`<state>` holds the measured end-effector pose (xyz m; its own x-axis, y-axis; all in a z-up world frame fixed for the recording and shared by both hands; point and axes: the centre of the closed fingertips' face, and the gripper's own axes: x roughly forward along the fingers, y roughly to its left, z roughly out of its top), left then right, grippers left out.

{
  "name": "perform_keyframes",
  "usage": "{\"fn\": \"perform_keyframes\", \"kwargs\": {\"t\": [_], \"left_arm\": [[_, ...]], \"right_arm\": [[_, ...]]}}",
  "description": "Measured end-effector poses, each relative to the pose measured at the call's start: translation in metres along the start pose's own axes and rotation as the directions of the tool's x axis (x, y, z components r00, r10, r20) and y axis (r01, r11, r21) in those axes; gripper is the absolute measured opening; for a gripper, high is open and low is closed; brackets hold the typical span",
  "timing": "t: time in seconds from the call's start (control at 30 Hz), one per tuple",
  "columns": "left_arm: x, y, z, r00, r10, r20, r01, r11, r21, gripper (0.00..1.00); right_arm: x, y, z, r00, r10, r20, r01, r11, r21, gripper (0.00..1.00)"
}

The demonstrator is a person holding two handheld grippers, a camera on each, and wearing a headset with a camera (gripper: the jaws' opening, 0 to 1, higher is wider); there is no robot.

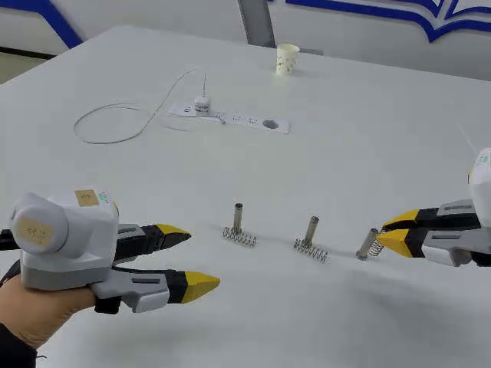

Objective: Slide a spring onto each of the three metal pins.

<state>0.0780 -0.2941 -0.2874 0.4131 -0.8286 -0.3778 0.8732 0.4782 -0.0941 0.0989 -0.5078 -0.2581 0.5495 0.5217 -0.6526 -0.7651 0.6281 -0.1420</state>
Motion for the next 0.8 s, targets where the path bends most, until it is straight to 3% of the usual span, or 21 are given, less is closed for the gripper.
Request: {"fn": "perform_keyframes", "kwargs": {"t": [0.8], "left_arm": [[0.0, 0.0, 0.0, 1.0, 0.001, 0.0, -0.001, 1.0, -0.001, 0.52]], "right_arm": [[-0.003, -0.016, 0.013, 0.9995, -0.028, 0.015, 0.028, 1.0, -0.01, 0.12]]}}
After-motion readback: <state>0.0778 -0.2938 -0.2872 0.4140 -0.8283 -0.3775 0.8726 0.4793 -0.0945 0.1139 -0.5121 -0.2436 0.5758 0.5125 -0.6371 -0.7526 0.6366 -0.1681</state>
